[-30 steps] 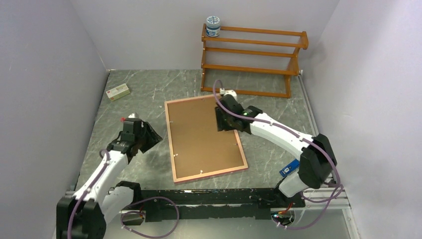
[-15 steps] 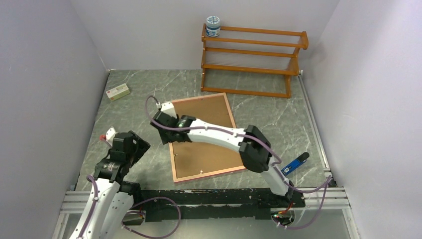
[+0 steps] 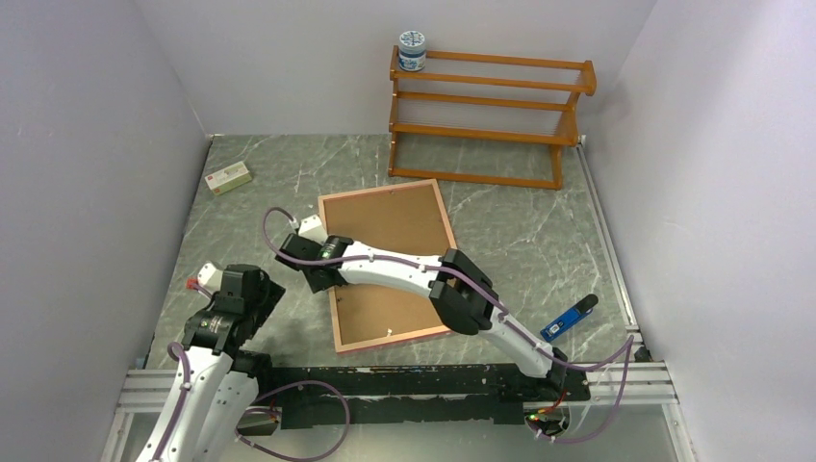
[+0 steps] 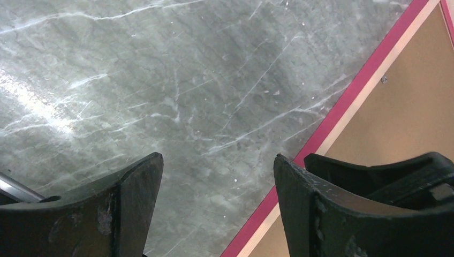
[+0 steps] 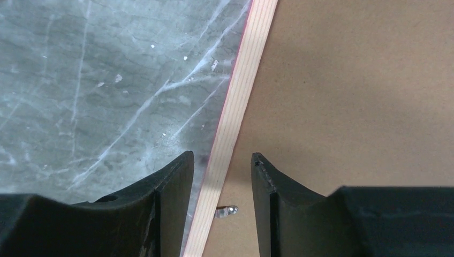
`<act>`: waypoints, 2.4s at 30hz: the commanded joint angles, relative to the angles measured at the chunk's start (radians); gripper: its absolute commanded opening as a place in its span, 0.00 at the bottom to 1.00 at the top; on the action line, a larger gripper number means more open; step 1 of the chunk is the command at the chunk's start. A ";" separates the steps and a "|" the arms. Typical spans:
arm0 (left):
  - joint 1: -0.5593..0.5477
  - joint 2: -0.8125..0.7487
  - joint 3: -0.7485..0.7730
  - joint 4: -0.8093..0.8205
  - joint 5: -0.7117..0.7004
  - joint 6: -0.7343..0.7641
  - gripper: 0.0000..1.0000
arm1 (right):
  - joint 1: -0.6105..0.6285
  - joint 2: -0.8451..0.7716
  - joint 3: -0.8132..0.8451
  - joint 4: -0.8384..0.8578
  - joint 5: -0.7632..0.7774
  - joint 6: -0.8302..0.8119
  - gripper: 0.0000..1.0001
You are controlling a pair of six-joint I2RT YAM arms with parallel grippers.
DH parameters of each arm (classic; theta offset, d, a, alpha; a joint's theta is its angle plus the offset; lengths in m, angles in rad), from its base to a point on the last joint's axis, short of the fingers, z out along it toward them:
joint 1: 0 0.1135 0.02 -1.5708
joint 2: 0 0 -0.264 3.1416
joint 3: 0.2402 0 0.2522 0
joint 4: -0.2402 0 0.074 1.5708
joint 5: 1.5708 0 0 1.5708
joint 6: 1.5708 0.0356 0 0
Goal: Put the photo into the frame
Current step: Turn over the photo frame at the center of the board.
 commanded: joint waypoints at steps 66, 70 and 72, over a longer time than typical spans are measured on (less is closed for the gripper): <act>-0.001 0.131 -0.231 1.045 1.084 0.022 0.50 | -0.160 -0.450 -0.233 0.180 -0.268 0.208 0.00; -0.001 0.161 -0.236 1.112 1.107 0.001 0.47 | -0.168 -0.470 -0.257 0.205 -0.290 0.213 0.00; -0.001 0.186 -0.221 1.105 1.112 0.016 0.47 | -0.175 -0.482 -0.266 0.217 -0.305 0.218 0.00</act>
